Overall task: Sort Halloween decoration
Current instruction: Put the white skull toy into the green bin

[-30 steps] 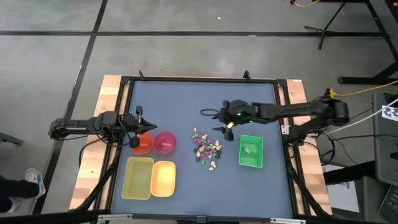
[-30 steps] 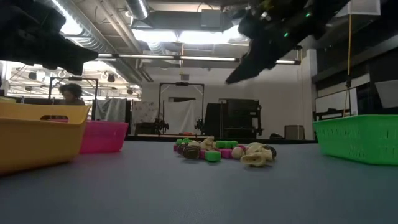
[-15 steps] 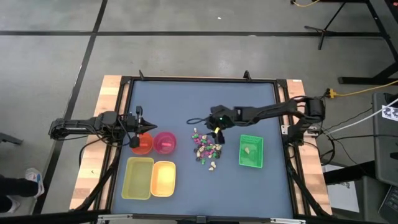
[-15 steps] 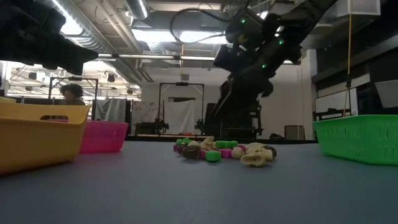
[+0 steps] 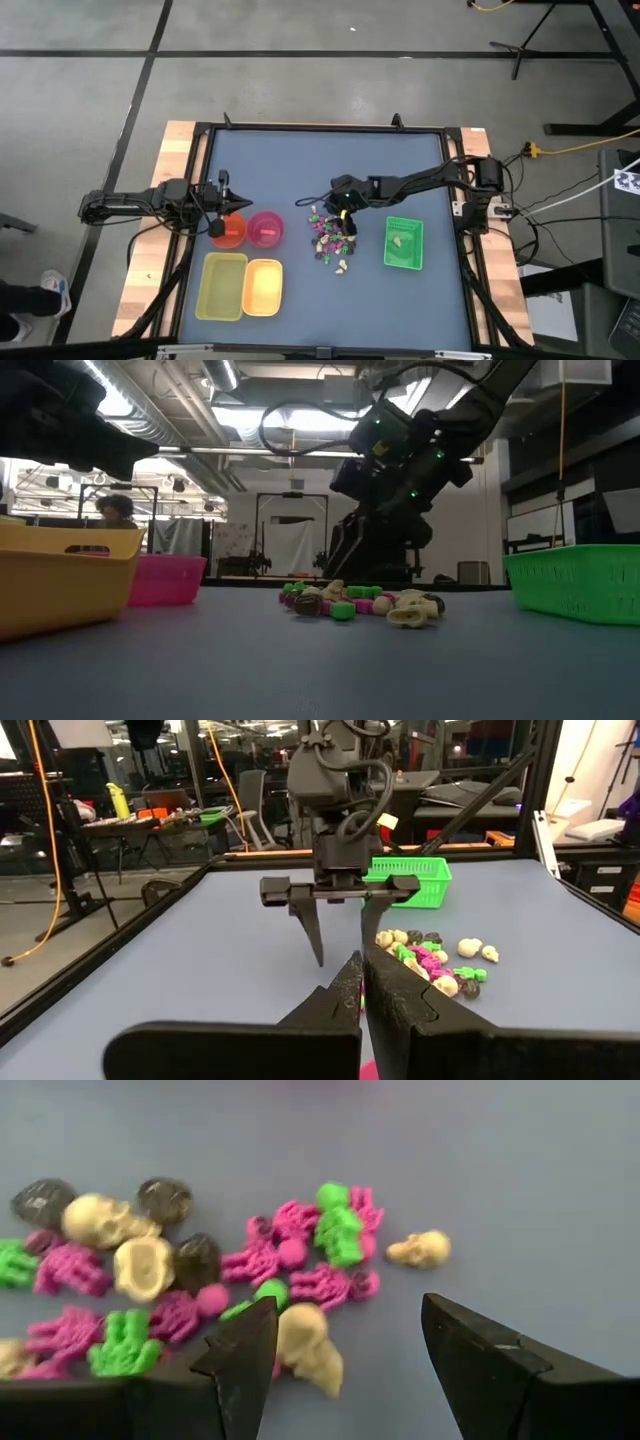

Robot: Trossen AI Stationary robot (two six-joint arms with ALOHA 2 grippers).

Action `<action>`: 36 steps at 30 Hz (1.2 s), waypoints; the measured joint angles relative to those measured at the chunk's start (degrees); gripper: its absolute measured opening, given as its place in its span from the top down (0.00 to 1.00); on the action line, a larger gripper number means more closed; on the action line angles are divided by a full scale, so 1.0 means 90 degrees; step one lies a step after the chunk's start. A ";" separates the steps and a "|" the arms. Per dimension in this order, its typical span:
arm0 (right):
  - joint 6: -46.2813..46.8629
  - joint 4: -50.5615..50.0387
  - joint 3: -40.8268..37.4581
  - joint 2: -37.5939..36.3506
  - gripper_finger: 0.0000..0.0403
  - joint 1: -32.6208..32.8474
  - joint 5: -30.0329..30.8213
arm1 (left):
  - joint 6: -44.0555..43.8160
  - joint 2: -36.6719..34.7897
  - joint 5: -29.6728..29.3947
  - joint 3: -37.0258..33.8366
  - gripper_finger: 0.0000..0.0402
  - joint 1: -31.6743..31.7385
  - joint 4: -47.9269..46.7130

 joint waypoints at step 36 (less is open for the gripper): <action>0.0025 -0.0101 -0.0010 0.0251 0.59 -0.0049 0.0507 | -0.0002 0.0000 -0.0003 0.0000 1.00 0.0000 0.0002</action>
